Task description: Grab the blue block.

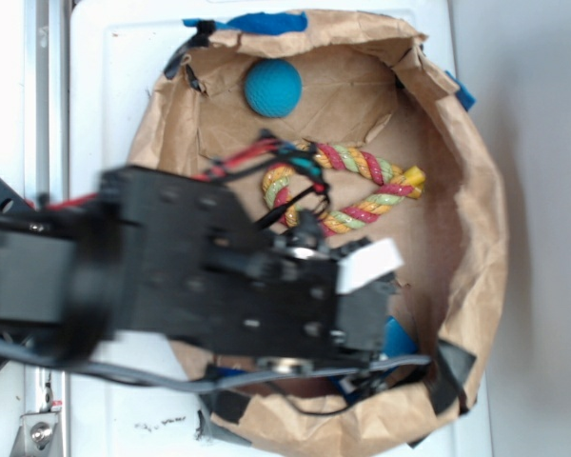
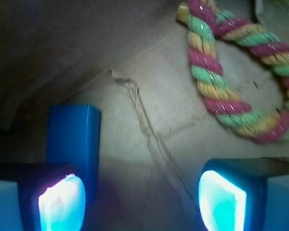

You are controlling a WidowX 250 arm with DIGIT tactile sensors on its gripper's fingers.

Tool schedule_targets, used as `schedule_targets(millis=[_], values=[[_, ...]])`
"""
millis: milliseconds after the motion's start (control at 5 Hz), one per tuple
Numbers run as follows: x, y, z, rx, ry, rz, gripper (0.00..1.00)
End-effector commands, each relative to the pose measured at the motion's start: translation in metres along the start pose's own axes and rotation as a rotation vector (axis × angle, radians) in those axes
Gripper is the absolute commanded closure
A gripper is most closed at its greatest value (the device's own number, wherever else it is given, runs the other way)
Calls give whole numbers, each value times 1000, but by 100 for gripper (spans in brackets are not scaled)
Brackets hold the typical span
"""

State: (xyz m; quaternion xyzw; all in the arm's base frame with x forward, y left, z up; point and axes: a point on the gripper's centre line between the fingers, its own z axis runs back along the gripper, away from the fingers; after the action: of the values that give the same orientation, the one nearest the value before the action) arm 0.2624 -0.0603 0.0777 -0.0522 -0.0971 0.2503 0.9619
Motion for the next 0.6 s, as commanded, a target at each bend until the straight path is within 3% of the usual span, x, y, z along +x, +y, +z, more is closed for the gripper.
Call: schedule_targets(millis=[0,400], values=[[-1,10,20,-103,-25,43,0],[-11,0,10,-68,-29,51,0]])
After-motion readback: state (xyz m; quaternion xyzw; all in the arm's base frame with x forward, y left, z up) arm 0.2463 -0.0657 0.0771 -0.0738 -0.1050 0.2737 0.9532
